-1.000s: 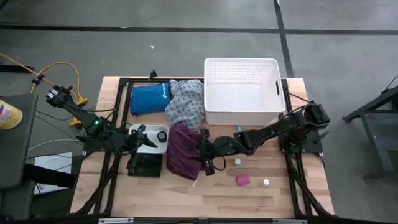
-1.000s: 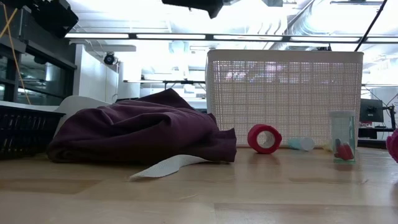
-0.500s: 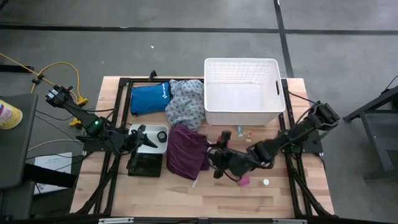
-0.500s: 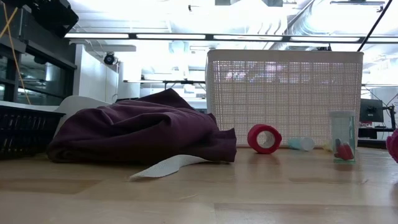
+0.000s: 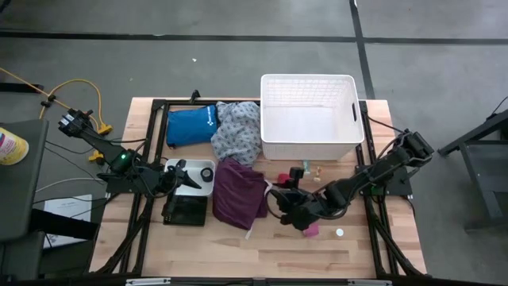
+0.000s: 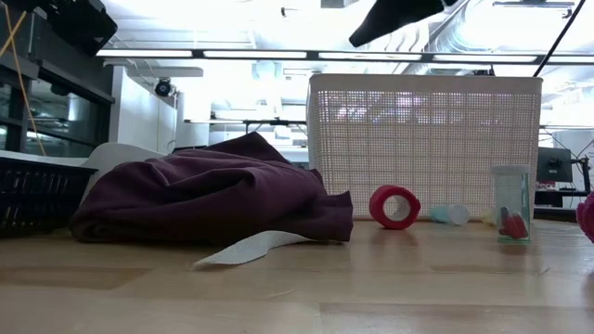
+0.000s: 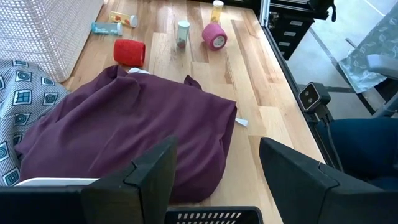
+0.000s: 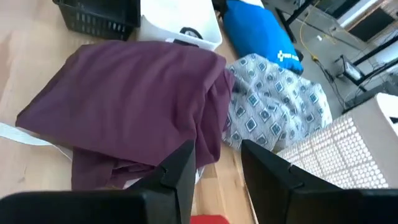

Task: Pick & place medical supplies in basket/bin
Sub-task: Put the red bandage into the white bin

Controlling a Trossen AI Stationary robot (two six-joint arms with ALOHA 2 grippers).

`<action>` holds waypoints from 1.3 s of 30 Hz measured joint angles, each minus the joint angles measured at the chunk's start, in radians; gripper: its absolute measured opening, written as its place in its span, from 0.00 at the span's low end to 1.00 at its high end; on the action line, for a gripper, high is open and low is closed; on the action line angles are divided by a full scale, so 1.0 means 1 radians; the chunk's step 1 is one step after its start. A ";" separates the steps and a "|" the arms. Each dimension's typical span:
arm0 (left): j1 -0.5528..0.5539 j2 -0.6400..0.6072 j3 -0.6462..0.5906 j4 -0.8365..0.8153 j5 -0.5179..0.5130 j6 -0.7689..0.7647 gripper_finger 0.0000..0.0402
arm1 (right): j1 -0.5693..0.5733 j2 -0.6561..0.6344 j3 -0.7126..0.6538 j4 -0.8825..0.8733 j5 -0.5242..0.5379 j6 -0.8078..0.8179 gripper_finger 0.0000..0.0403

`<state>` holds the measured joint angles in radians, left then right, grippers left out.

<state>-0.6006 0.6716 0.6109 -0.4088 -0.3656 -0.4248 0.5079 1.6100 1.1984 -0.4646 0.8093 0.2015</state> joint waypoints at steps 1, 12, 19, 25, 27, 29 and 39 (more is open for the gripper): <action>0.000 0.000 0.000 0.000 0.000 0.000 0.56 | 0.000 0.000 0.000 -0.006 0.000 0.012 0.30; 0.000 0.000 0.000 0.000 -0.002 0.000 0.56 | -0.043 0.001 -0.001 -0.093 -0.084 0.174 0.30; 0.000 0.000 0.000 0.000 -0.002 0.000 0.56 | -0.082 0.001 -0.001 -0.096 -0.111 0.209 0.30; 0.000 0.000 0.000 0.000 -0.002 0.000 0.56 | -0.139 0.001 -0.001 -0.096 -0.189 0.467 0.30; 0.000 0.000 0.000 0.000 -0.002 0.000 0.56 | -0.161 0.001 -0.001 -0.104 -0.236 0.557 0.30; 0.000 0.000 0.000 0.000 -0.002 0.000 0.56 | -0.186 0.001 -0.001 -0.117 -0.308 0.623 0.30; 0.000 0.000 0.000 0.000 -0.002 0.000 0.56 | -0.266 0.002 0.010 -0.166 -0.522 0.749 0.30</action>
<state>-0.6006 0.6716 0.6109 -0.4088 -0.3672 -0.4248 0.2421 1.6122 1.2081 -0.6306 0.2875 0.9502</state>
